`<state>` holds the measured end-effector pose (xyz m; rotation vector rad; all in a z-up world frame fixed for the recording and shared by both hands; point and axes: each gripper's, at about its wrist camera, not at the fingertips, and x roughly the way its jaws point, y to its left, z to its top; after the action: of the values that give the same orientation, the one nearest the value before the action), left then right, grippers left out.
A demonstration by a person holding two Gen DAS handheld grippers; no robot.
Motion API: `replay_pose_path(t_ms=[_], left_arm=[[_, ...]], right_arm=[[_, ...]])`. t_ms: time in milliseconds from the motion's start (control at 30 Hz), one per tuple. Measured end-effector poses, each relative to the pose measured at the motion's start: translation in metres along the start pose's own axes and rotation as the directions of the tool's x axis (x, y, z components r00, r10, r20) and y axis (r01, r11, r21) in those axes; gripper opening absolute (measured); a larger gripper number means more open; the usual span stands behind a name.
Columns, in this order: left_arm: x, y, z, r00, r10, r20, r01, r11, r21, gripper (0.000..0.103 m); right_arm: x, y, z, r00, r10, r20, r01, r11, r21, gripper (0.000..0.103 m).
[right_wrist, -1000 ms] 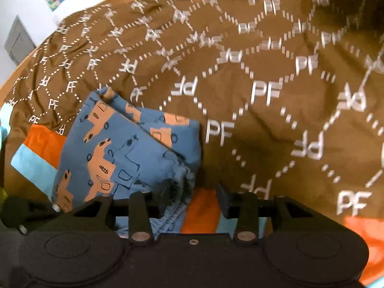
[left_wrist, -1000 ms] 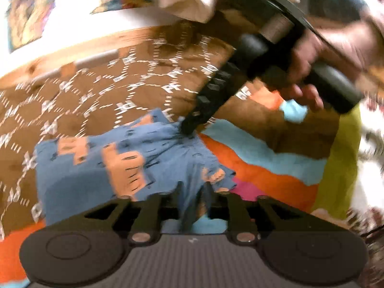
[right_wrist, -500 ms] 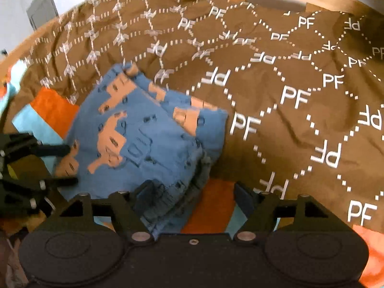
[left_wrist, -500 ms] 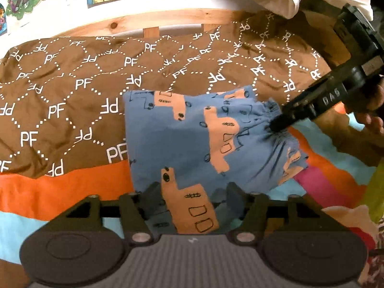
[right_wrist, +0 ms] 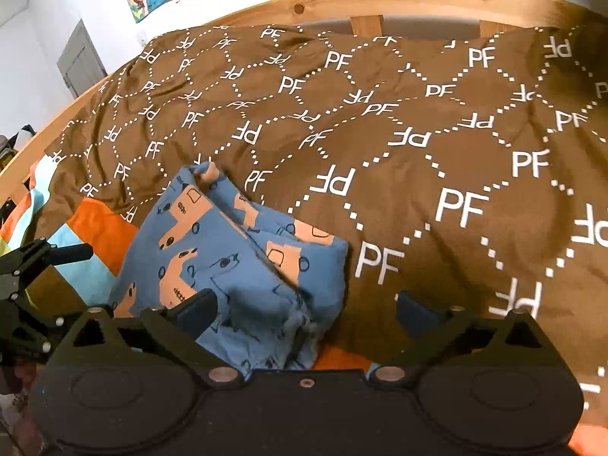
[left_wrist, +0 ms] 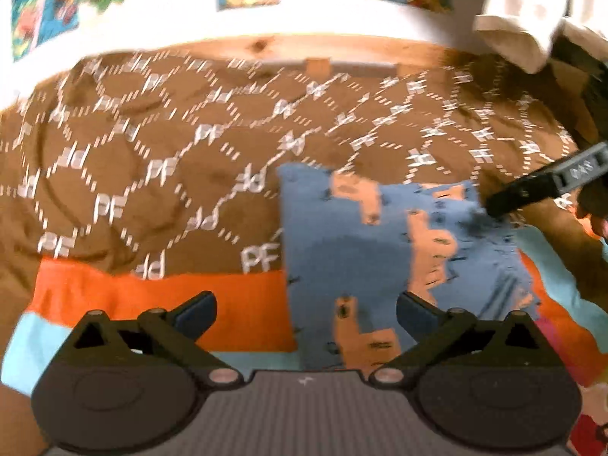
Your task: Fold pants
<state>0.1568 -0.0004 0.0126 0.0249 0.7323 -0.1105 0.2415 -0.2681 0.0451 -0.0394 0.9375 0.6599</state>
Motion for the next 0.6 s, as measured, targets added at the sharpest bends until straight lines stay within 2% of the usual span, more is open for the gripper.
replay_pose_path(t_ms=[100,233,300,500,600], left_arm=[[0.009,0.016,-0.003,0.999,-0.036,-0.027,0.033,0.996,-0.079,0.103],[0.019,0.028,-0.006,0.993,-0.093,-0.071,0.081,0.985,-0.15,0.102],[0.021,0.033,-0.008,0.99,-0.115,-0.086,0.097,0.978,-0.183,0.102],[0.026,0.036,-0.016,0.984,-0.131,-0.118,0.104,0.973,-0.207,0.101],[0.025,0.035,-0.016,0.984,-0.131,-0.119,0.105,0.974,-0.201,0.101]], right_arm=[[0.01,-0.007,0.003,1.0,0.024,-0.006,-0.024,1.0,0.008,0.102],[0.024,-0.023,0.005,0.997,0.071,-0.021,-0.07,0.995,0.078,0.093],[0.028,-0.027,0.006,0.996,0.082,-0.022,-0.079,0.992,0.097,0.093],[0.031,-0.024,0.003,0.994,0.103,-0.035,-0.099,0.991,0.088,0.09],[0.031,-0.023,0.002,0.994,0.101,-0.037,-0.097,0.991,0.091,0.081]])
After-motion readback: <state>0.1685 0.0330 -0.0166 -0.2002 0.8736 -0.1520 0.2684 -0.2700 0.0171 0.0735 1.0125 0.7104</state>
